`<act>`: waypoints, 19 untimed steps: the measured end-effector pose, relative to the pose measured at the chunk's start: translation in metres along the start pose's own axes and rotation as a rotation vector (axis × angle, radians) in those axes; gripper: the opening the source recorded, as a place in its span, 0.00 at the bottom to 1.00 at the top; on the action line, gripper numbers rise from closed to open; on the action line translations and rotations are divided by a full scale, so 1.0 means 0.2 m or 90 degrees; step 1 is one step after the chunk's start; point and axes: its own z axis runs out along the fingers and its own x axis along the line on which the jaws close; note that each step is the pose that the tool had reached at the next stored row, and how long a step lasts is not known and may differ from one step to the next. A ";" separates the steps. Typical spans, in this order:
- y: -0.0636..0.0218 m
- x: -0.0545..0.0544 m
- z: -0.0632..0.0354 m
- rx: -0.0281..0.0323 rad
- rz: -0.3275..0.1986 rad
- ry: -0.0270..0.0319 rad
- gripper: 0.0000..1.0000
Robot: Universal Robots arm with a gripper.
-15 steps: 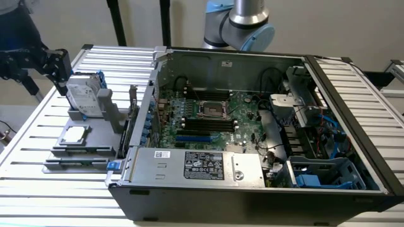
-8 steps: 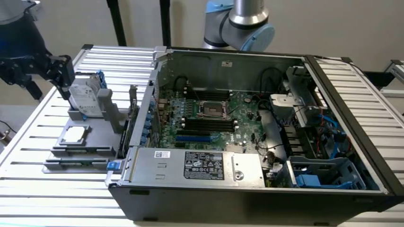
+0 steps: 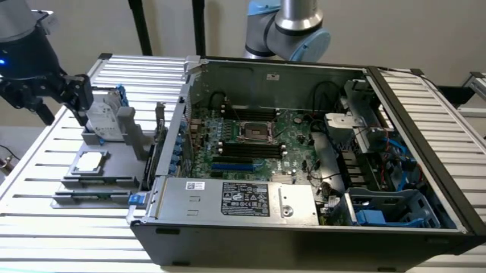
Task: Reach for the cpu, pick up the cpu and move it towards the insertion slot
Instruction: 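Pick up the cpu and move it towards the insertion slot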
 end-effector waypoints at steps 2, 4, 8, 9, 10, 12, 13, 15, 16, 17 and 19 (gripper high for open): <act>-0.001 0.00 0.019 0.0000 0.000 0.0000 0.65; -0.001 0.00 0.037 0.0000 -0.001 0.0000 0.65; -0.002 0.02 0.073 0.0000 -0.004 0.0002 0.65; -0.002 0.03 0.082 0.0000 -0.005 0.0001 0.65; -0.003 0.03 0.092 0.0000 -0.006 0.0001 0.65; -0.003 0.03 0.110 0.0001 -0.006 0.0003 0.65; -0.003 0.03 0.119 0.0000 -0.007 0.0002 0.65; -0.004 0.03 0.137 0.0000 -0.008 0.0002 0.65; -0.004 0.03 0.146 0.0000 -0.008 0.0002 0.65; -0.005 0.03 0.155 0.0001 -0.009 0.0003 0.65; -0.005 0.03 0.173 0.0001 -0.010 0.0004 0.65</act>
